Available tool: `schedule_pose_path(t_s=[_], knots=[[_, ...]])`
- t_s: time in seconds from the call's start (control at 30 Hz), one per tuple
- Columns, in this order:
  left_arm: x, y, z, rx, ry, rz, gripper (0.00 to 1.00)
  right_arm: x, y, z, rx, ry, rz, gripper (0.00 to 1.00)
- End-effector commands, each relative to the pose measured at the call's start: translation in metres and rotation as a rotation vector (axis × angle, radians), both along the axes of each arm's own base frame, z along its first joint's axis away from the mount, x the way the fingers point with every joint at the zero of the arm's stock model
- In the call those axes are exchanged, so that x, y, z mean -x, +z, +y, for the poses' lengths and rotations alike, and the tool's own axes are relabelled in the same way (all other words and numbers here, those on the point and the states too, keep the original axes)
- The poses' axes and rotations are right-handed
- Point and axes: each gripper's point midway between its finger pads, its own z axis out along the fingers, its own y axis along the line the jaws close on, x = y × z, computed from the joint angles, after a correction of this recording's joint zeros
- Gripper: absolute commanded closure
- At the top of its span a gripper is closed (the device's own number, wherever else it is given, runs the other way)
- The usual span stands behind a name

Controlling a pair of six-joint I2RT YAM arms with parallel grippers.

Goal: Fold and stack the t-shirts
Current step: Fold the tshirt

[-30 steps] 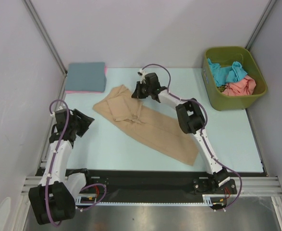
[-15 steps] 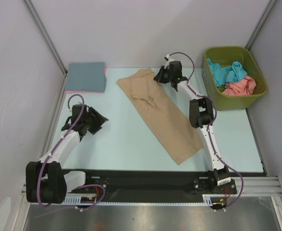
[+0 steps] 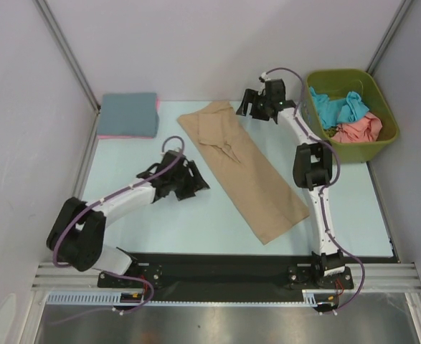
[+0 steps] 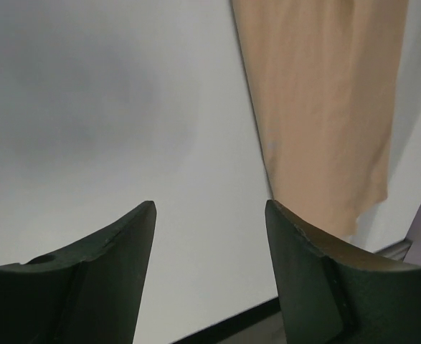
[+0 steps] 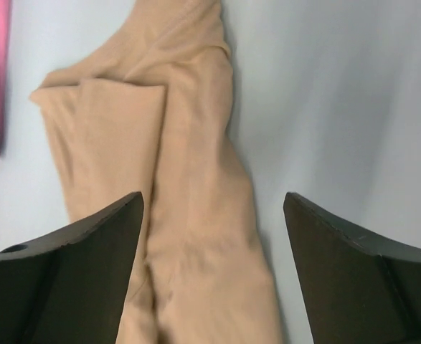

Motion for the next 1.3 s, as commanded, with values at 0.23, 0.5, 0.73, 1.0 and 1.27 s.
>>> schedule_pose_path(t_s=[0.23,0.5,0.73,1.0,1.27], knots=[[0.045,-0.010,-0.138,0.153,-0.218,0.157,0.33,0.123,0.133,-0.050,0.068,-0.020,0.081,0.12],[0.088,-0.046,-0.178,0.143,-0.193,0.367,0.38,0.238,0.088,-0.077,0.094,-0.055,0.206,0.14],[0.108,-0.078,-0.177,0.110,-0.111,0.471,0.49,0.280,0.087,-0.087,0.105,-0.054,0.189,0.14],[0.115,-0.108,-0.162,0.037,-0.119,0.511,0.71,0.296,0.085,-0.094,0.140,-0.045,0.188,0.14],[0.102,-0.120,-0.132,-0.088,-0.125,0.448,1.00,0.302,0.074,-0.082,0.128,-0.014,0.215,0.14]])
